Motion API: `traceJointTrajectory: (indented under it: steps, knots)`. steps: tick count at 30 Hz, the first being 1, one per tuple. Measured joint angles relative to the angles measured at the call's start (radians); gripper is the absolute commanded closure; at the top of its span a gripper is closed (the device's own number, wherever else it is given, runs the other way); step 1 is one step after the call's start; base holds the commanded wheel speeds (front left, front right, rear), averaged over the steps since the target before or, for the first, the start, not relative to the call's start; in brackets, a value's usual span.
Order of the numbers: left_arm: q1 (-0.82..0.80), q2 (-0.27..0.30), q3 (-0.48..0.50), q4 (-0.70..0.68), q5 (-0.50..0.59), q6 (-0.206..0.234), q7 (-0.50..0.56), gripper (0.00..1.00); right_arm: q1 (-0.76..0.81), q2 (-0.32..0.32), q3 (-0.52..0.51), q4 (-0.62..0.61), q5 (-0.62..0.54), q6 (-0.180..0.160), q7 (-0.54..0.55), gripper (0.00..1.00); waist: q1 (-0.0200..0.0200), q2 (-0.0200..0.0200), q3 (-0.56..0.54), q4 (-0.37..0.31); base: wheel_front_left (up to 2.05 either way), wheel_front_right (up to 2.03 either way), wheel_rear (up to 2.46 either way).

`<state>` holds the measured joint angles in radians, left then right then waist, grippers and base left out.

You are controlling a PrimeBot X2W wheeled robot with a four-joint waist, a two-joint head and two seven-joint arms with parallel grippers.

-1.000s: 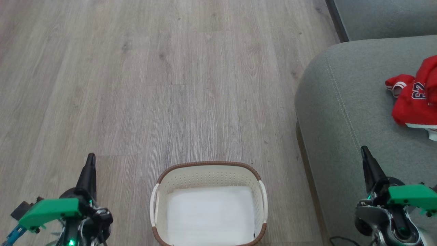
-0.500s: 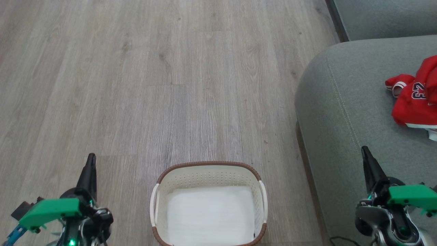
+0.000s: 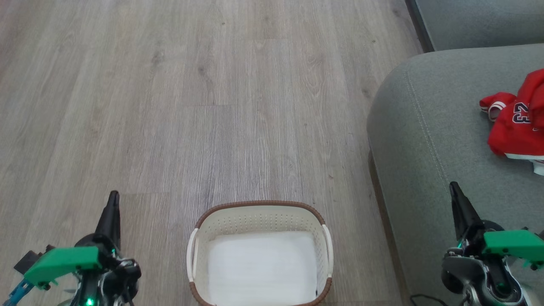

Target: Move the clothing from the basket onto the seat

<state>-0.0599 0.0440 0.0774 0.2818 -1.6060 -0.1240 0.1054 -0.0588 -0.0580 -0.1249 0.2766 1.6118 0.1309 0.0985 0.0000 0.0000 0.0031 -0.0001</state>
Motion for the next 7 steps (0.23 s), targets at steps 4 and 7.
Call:
traceJointTrajectory:
  steps: [4,7]
  knots:
    - [0.000,0.000,0.000,0.000,0.000,0.000,0.000,1.00,0.000,0.001,0.000,0.000,0.000,0.000,0.000,1.00,0.0000,0.0000,0.000,0.000,0.00,0.00,0.00]
    - [0.000,0.000,0.000,0.000,0.000,0.000,0.000,1.00,0.000,0.002,0.000,0.000,0.000,0.000,0.000,1.00,0.0000,0.0000,0.000,0.000,0.00,0.00,0.00]
